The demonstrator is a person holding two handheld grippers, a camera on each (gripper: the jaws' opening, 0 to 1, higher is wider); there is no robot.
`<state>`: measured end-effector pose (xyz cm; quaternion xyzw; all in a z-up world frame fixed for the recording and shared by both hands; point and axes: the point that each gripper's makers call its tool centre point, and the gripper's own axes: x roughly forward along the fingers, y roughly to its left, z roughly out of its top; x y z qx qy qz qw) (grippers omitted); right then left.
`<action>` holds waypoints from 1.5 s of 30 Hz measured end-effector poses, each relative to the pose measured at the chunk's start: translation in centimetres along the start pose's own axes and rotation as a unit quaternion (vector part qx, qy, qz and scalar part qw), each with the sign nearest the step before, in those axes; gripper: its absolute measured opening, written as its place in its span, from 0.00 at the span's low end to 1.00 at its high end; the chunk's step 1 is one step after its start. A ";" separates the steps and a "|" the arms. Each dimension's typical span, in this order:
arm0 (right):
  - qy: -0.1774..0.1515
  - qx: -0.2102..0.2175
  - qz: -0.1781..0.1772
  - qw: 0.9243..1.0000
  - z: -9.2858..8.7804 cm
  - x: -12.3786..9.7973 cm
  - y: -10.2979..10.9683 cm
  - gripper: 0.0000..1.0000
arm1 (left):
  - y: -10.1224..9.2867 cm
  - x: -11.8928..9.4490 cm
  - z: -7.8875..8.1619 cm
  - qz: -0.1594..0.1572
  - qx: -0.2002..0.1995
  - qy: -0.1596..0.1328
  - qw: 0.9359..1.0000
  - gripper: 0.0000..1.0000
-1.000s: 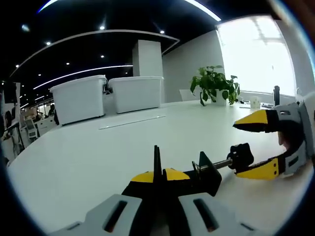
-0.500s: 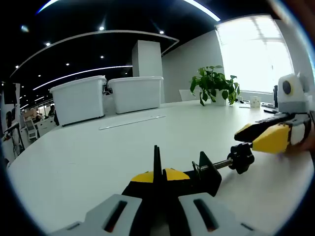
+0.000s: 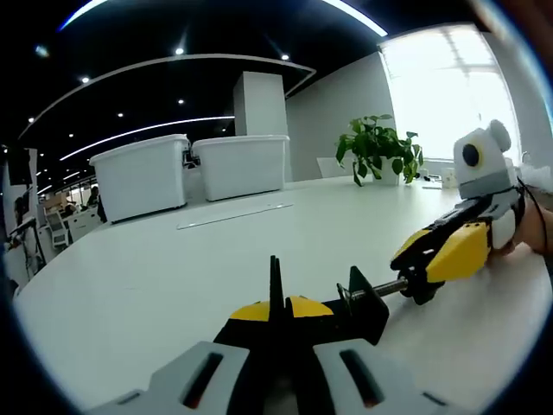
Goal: Clamp the fixed fixture on the desktop, loosen the retaining clip, secure it to the edge of the desk, and tighten the retaining clip.
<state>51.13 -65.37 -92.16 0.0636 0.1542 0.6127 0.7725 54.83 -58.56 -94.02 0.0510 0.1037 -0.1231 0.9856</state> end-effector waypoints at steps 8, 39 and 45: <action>-0.024 -0.169 -0.003 0.985 0.3 0.0 1.1 0.22 | 0.1 -0.5 -0.2 0.013 -0.001 0.002 1.000 0.05; -0.016 -0.487 -0.091 0.868 0.3 0.7 2.3 0.22 | -0.8 -1.7 -0.9 0.010 -0.005 0.003 1.000 0.06; -0.014 -0.508 -0.097 0.856 0.1 0.8 2.4 0.21 | -0.9 -1.8 -0.9 0.012 -0.004 0.002 1.000 0.06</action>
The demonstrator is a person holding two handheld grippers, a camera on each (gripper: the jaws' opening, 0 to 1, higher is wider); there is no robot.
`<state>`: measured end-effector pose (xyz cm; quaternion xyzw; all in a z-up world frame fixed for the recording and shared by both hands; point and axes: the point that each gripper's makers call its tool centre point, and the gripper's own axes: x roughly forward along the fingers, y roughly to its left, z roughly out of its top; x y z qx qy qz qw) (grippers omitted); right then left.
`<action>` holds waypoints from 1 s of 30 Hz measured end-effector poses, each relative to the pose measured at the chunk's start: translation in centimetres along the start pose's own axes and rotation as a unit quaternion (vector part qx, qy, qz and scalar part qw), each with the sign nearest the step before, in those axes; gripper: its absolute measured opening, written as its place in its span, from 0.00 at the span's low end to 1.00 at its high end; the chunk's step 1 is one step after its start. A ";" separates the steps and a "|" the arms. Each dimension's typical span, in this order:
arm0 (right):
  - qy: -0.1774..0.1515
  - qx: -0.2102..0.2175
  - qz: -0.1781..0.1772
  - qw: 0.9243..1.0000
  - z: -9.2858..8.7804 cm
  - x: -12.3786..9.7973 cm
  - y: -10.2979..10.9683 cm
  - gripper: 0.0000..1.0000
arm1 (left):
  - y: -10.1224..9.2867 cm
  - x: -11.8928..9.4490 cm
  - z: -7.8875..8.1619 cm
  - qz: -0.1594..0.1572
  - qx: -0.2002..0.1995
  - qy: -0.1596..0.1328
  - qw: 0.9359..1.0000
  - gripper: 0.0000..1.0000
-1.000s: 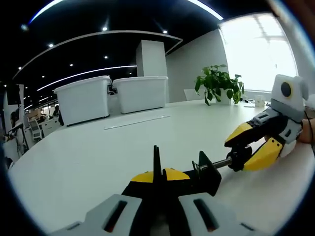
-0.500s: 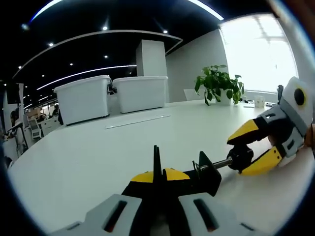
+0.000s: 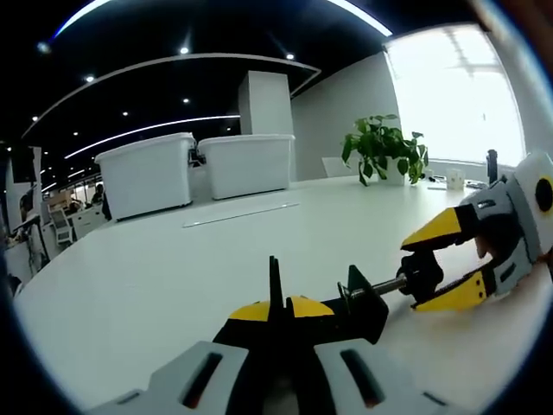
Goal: Clamp the fixed fixture on the desktop, loosen the retaining clip, secure it to the edge of the desk, and tighten the retaining clip.
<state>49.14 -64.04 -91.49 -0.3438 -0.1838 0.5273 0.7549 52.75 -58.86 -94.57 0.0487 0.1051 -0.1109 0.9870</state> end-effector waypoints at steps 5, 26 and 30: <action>-0.017 0.115 -0.009 0.993 0.3 -0.5 -1.4 0.23 | 0.0 0.1 0.1 -0.001 0.009 -0.003 1.000 0.06; 0.005 0.488 0.048 0.871 -1.3 -1.0 -1.5 0.25 | -0.1 0.2 0.4 -0.033 0.053 0.004 0.998 0.07; 0.008 0.490 0.055 0.870 -1.0 -1.1 -0.9 0.25 | 0.1 0.5 0.6 -0.035 0.051 -0.007 0.998 0.07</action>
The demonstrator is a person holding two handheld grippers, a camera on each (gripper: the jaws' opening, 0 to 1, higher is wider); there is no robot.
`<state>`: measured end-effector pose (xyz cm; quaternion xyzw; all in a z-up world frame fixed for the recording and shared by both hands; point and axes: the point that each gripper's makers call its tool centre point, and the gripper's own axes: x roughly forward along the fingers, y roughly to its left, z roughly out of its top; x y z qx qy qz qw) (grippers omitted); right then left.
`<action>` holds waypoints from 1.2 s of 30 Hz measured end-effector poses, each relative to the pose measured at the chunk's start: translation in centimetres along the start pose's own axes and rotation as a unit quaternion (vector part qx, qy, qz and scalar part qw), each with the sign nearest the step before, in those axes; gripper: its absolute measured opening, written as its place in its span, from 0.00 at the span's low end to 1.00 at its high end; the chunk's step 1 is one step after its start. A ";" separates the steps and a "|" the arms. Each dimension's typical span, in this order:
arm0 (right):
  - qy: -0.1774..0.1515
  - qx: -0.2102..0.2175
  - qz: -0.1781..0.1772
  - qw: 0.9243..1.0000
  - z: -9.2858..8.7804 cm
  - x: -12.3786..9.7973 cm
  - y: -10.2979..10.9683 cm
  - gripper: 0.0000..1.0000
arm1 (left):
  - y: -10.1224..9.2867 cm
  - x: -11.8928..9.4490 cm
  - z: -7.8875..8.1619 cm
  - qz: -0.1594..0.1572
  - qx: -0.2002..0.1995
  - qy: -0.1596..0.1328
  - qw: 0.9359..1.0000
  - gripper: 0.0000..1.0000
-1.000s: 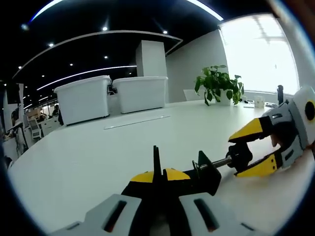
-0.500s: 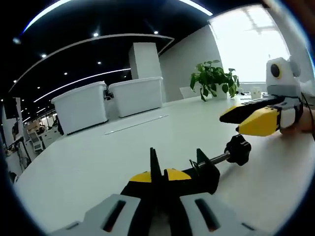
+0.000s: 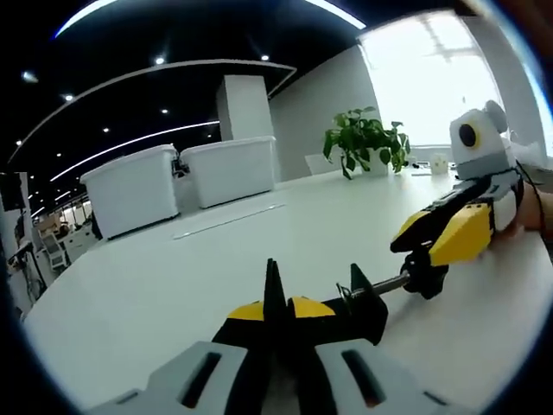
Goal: Clamp the fixed fixture on the desktop, loosen the retaining clip, secure it to the edge of the desk, and tighten the retaining clip.
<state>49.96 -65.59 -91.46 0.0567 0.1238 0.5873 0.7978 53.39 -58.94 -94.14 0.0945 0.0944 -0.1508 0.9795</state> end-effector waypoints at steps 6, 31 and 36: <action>-0.001 -0.030 -0.001 1.000 -0.1 0.0 0.9 0.11 | 0.0 0.3 0.3 -0.001 -0.002 -0.013 1.000 0.07; -0.006 -0.127 -0.014 0.992 -0.5 0.1 2.1 0.22 | 0.3 0.5 0.1 0.001 -0.041 -0.003 0.999 0.06; -0.009 -0.169 -0.024 0.985 -0.3 0.1 2.1 0.20 | 0.2 0.4 0.0 0.002 -0.045 -0.001 0.999 0.06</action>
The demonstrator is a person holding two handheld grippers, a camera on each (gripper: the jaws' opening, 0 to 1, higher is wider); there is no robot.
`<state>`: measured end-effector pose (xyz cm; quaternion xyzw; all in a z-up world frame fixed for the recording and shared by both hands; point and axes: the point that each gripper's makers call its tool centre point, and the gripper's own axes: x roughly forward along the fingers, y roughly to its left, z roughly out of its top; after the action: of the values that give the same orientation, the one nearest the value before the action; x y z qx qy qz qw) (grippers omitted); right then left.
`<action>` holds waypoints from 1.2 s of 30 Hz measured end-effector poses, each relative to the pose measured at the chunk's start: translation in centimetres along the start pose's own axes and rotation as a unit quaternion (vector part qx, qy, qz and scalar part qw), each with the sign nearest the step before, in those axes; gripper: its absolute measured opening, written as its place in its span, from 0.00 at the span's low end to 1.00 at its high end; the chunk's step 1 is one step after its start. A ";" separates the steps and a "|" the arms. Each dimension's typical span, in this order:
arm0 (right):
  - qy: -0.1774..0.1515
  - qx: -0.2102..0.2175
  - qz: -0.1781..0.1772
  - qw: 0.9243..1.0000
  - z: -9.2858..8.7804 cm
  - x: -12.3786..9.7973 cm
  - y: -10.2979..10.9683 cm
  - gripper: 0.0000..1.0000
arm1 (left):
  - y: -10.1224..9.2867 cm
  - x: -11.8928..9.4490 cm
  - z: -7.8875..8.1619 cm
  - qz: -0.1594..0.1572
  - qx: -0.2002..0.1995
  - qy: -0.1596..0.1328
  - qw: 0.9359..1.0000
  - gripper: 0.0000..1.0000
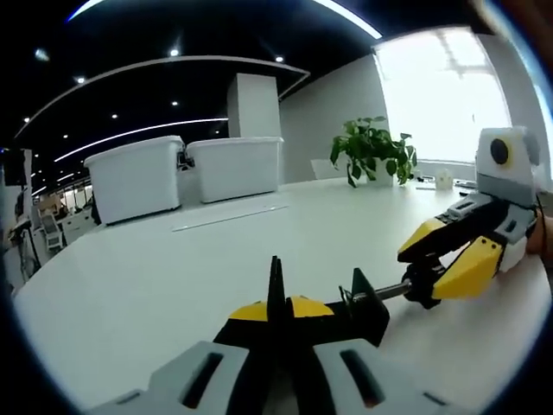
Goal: Clamp the fixed fixture on the desktop, loosen the retaining clip, secure it to the edge of the desk, and tighten the retaining clip.
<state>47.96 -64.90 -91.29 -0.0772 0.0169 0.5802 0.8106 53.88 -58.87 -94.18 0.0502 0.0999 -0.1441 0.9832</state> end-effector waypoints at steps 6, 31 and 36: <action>0.005 -0.129 -0.018 0.992 0.1 0.1 0.5 0.19 | -0.1 -0.1 0.0 0.001 0.000 0.001 1.000 0.06; 0.043 -0.449 -0.074 0.890 -0.4 1.3 0.2 0.18 | -0.3 -0.2 -0.2 0.009 0.002 0.001 1.000 0.06; 0.040 -0.417 -0.072 0.905 -0.2 1.1 0.0 0.20 | -0.2 -0.2 -0.2 0.009 0.002 0.000 1.000 0.06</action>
<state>48.32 -63.87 -91.61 -0.4324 -0.1999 0.4711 0.7424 53.63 -59.02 -94.32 0.0533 0.0996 -0.1350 0.9844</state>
